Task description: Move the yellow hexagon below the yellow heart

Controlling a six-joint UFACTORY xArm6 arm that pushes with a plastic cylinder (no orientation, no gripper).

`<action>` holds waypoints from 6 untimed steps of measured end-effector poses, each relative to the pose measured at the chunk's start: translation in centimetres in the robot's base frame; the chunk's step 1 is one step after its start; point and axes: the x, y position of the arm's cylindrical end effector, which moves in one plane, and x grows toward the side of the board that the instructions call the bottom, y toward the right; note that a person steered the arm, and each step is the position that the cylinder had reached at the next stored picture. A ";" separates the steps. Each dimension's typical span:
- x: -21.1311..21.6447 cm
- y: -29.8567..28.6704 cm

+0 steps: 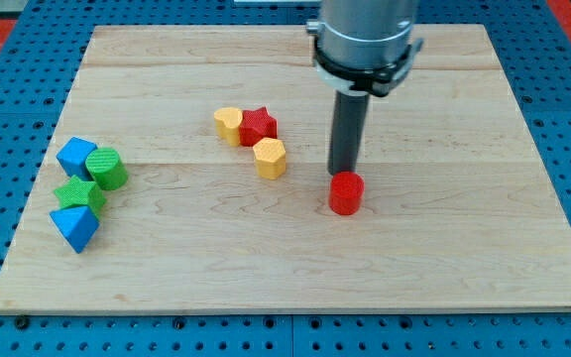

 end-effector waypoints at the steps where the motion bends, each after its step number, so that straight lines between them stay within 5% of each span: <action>1: 0.0 -2.8; 4: 0.0 -12.6; 6: 9.4 -6.2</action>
